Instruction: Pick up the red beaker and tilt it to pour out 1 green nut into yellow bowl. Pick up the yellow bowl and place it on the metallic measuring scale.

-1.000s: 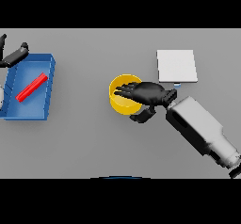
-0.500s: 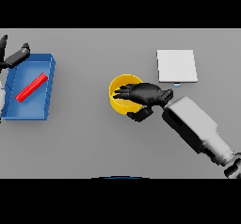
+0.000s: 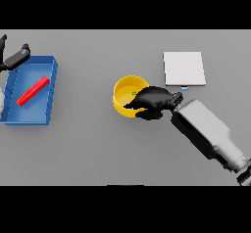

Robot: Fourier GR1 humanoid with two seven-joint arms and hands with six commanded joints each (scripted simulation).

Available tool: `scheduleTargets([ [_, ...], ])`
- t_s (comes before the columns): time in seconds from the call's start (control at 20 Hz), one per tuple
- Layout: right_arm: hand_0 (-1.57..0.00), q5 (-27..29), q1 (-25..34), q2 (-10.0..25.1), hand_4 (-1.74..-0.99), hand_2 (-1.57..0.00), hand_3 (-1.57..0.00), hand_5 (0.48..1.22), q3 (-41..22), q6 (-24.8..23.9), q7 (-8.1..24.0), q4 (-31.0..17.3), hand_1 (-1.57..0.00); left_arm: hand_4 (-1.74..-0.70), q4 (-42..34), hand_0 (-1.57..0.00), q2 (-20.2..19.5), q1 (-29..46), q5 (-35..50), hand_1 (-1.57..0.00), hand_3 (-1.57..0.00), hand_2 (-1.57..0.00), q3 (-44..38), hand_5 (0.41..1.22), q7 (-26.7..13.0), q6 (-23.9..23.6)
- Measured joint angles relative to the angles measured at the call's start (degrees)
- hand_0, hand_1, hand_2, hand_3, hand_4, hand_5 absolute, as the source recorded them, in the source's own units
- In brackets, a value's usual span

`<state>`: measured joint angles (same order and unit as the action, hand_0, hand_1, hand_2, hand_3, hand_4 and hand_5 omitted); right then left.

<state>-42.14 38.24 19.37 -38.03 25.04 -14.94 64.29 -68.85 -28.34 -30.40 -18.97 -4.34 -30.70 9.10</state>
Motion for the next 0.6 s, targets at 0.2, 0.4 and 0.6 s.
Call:
scheduleTargets([
  [0.2,-1.46,0.48,-0.13,0.70,-1.692,-1.44,-1.21,1.202,-0.09,1.22,2.40,1.75,-1.44,-0.79,0.22,0.00,-0.07,0.26,-0.15,0.00,0.00,0.00,0.16,0.725,0.55,0.09],
  [0.4,-1.53,2.18,1.45,2.05,-1.714,-1.52,-1.36,1.213,1.52,2.89,3.98,3.69,-1.52,-0.78,0.20,0.00,0.04,0.35,-0.08,0.00,0.00,0.00,0.00,0.727,0.62,-0.23],
  [0.6,-1.55,4.72,2.62,4.60,-1.721,-1.55,-1.30,1.218,2.99,5.55,5.08,7.68,-1.55,-0.79,-0.01,0.00,-0.34,0.81,-0.16,0.00,0.00,0.00,-0.11,0.737,1.02,-0.27],
])
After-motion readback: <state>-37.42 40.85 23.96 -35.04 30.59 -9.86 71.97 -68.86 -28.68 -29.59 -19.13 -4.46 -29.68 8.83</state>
